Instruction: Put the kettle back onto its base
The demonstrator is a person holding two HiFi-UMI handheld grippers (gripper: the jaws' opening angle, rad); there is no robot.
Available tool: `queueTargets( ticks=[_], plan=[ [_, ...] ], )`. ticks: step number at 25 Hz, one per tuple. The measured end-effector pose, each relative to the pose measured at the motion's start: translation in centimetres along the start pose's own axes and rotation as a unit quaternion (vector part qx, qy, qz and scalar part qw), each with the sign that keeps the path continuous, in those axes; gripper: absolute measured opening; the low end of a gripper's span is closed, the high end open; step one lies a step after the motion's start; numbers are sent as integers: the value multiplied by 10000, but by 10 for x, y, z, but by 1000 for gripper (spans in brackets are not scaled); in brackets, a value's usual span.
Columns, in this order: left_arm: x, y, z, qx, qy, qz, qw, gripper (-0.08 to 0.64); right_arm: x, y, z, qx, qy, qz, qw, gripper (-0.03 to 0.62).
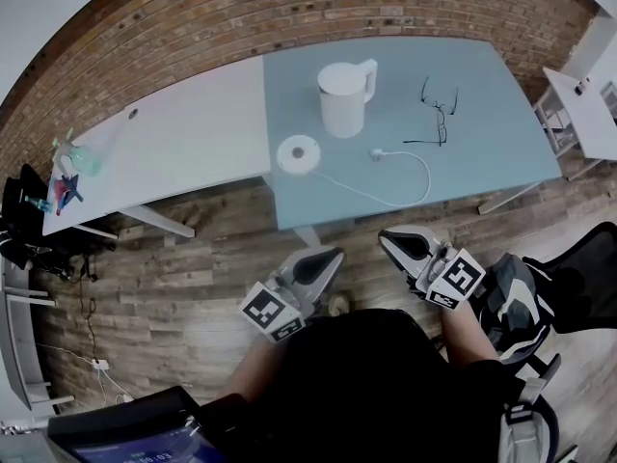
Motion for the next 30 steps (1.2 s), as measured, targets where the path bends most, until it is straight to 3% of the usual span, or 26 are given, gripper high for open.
queueTargets(
  ticks=[6, 9, 18, 30],
  plan=[
    [-2, -2, -29, -1, 261, -84, 9996, 2, -23, -8, 14, 114, 235, -90, 9996, 5],
    [-6, -3, -45, -142, 223, -127, 9996, 3, -32, -4, 16, 100, 289, -177, 9994, 5],
    [-14, -2, -62, 4, 261, -123, 9996, 2, -34, 2, 19, 152, 311, -404, 9986, 5],
    [-54, 0, -89, 83, -82, -165, 9998, 3, -56, 4, 81, 97, -140, -373, 9992, 4]
  ],
)
Point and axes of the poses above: the fingertips, and each gripper's own axes: x backward along the fingers, z to its right, y out of its underside, the point moved 2 cm from there along x, backward along the fingers, and after that the axes turned 10 degrees about -y, right-handed, at the moved point
